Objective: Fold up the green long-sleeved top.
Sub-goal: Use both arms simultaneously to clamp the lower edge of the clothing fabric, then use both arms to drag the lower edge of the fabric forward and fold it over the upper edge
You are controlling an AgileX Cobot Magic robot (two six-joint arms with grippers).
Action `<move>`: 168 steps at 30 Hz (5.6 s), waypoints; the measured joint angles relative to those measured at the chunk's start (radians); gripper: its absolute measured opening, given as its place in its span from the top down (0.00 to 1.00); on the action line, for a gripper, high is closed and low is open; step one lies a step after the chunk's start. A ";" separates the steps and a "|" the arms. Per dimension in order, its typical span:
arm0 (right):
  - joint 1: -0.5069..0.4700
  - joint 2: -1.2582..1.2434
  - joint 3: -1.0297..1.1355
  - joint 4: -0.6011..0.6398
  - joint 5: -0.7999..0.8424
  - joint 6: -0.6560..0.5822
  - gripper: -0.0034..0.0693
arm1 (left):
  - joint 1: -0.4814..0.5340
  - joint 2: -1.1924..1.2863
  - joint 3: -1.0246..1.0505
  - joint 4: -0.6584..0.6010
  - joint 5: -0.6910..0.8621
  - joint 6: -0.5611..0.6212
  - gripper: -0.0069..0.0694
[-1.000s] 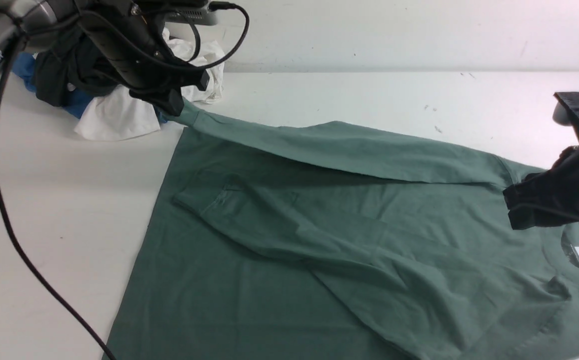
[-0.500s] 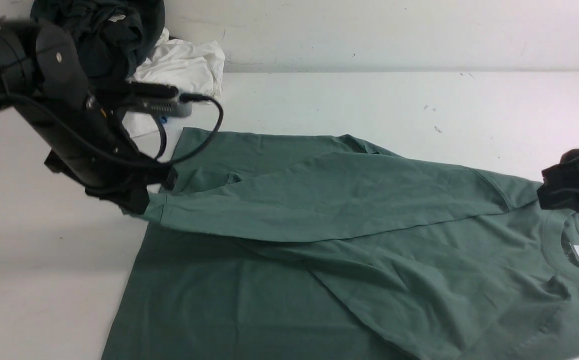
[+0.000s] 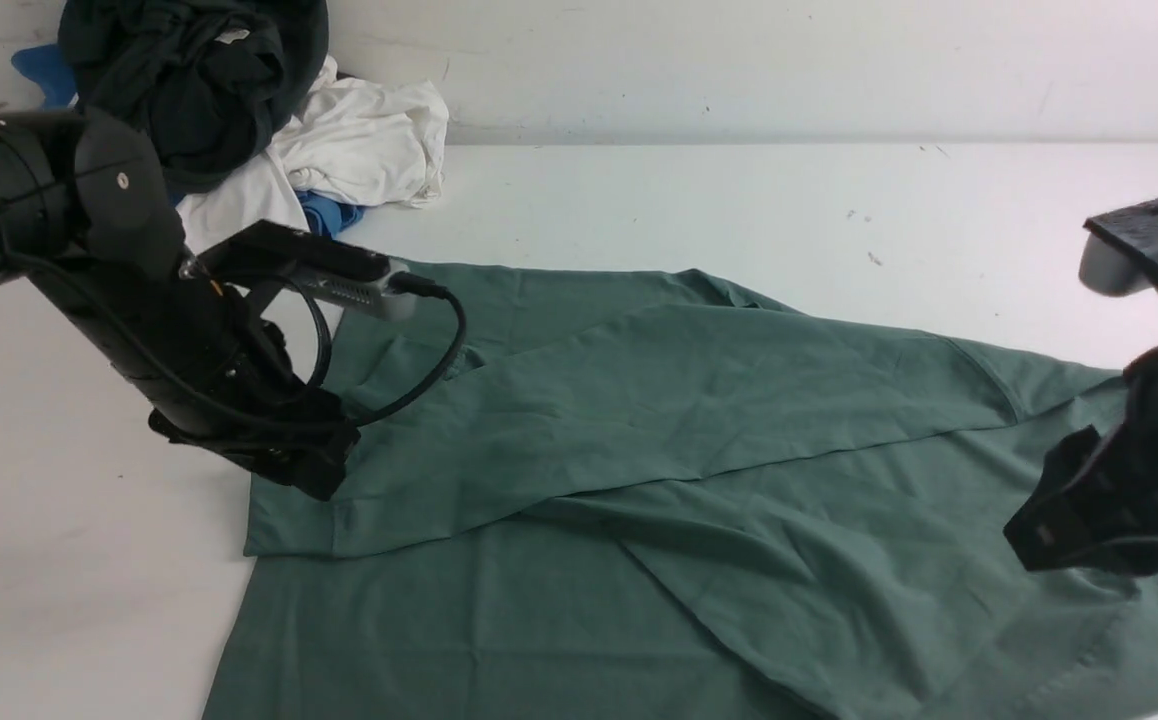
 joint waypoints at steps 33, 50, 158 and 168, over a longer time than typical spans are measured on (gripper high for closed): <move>0.188 -0.119 0.000 0.000 0.016 -0.045 0.51 | -0.309 -0.143 0.614 0.258 -0.245 0.363 0.63; 0.188 -0.119 0.000 0.000 0.016 -0.053 0.51 | -0.309 -0.120 0.604 0.198 -0.152 0.349 0.36; -0.276 0.921 -0.775 -0.075 -0.072 -0.581 0.95 | 0.057 0.595 -0.806 0.370 -0.101 0.315 0.89; -0.280 0.967 -0.776 -0.077 -0.227 -0.558 0.95 | 0.069 0.696 -0.806 0.371 -0.310 0.240 0.89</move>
